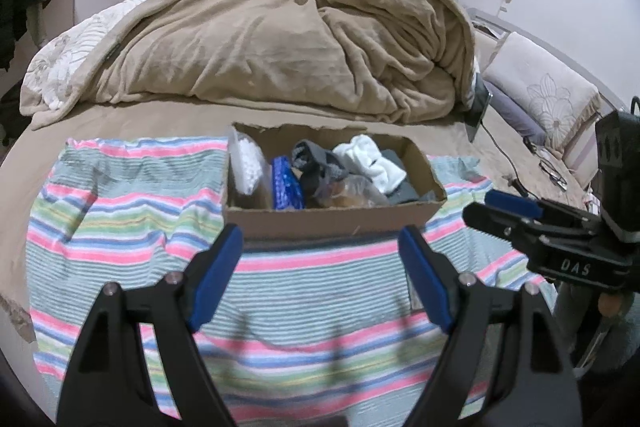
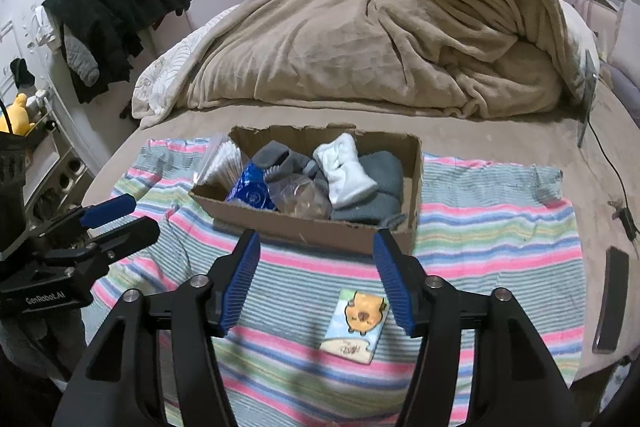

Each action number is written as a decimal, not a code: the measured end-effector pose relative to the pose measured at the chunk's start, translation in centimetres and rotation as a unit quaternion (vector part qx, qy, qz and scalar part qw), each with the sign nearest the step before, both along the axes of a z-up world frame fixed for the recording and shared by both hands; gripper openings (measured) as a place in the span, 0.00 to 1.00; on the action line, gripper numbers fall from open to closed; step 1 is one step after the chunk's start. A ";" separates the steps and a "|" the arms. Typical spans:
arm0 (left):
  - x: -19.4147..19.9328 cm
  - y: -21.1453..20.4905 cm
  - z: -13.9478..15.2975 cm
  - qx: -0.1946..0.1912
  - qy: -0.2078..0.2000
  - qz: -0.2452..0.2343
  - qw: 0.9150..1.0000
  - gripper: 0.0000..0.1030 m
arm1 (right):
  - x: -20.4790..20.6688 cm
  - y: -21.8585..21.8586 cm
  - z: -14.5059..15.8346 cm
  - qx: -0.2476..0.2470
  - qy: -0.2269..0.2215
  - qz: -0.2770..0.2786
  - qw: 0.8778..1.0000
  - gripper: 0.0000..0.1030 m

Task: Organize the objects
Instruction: 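Move the right tool down to the cartoon tissue pack on the sheet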

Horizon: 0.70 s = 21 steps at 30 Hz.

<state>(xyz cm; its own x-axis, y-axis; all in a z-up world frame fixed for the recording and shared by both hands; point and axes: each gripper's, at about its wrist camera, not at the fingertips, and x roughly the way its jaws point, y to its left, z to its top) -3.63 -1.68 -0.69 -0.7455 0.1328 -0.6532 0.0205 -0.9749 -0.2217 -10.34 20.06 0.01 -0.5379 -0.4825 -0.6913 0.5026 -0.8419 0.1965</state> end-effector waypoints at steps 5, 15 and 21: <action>1.4 0.4 0.2 -0.003 0.004 0.003 1.000 0.79 | 1.3 0.5 -0.1 -0.004 -0.002 -0.001 1.000 0.63; 3.6 1.1 -0.8 -0.011 0.001 0.010 1.000 0.79 | 3.0 1.1 -1.0 0.001 -0.006 -0.003 1.000 0.63; 3.9 1.3 -2.2 -0.012 -0.010 0.009 1.000 0.79 | 3.3 1.7 -3.1 0.007 -0.026 -0.010 1.000 0.63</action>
<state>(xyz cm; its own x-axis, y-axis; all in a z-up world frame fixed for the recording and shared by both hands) 0.29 -0.38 -2.86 -0.7345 0.1039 -0.6706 0.0414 -0.9795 -0.1971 -7.00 21.73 -3.05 -0.5104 -0.4613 -0.7258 0.4749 -0.8548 0.2093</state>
